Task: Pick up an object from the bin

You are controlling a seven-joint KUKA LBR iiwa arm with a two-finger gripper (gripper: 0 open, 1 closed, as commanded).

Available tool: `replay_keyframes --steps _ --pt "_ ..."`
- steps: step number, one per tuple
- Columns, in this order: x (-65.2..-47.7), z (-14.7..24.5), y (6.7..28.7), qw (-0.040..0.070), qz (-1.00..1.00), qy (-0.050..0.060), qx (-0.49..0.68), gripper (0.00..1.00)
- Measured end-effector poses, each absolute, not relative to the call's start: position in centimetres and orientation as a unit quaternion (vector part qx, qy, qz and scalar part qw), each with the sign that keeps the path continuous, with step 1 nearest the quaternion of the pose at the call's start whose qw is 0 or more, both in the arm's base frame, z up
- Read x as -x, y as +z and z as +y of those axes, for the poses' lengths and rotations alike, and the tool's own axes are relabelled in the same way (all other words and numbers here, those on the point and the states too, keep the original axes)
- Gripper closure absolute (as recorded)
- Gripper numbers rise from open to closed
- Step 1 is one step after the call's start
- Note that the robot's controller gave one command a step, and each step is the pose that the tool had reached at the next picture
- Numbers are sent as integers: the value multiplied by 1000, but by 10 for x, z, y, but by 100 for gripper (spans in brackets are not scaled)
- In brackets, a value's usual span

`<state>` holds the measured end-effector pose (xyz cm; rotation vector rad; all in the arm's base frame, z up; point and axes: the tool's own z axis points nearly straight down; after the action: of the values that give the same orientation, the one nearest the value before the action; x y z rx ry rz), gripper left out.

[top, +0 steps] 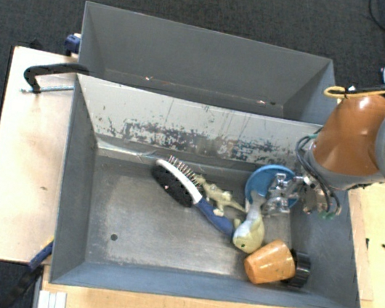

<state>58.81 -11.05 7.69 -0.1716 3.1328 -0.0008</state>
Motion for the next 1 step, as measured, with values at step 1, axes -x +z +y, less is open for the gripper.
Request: replay_keyframes --steps 1 --pt "-588 -111 77 1 998 0 55 0"
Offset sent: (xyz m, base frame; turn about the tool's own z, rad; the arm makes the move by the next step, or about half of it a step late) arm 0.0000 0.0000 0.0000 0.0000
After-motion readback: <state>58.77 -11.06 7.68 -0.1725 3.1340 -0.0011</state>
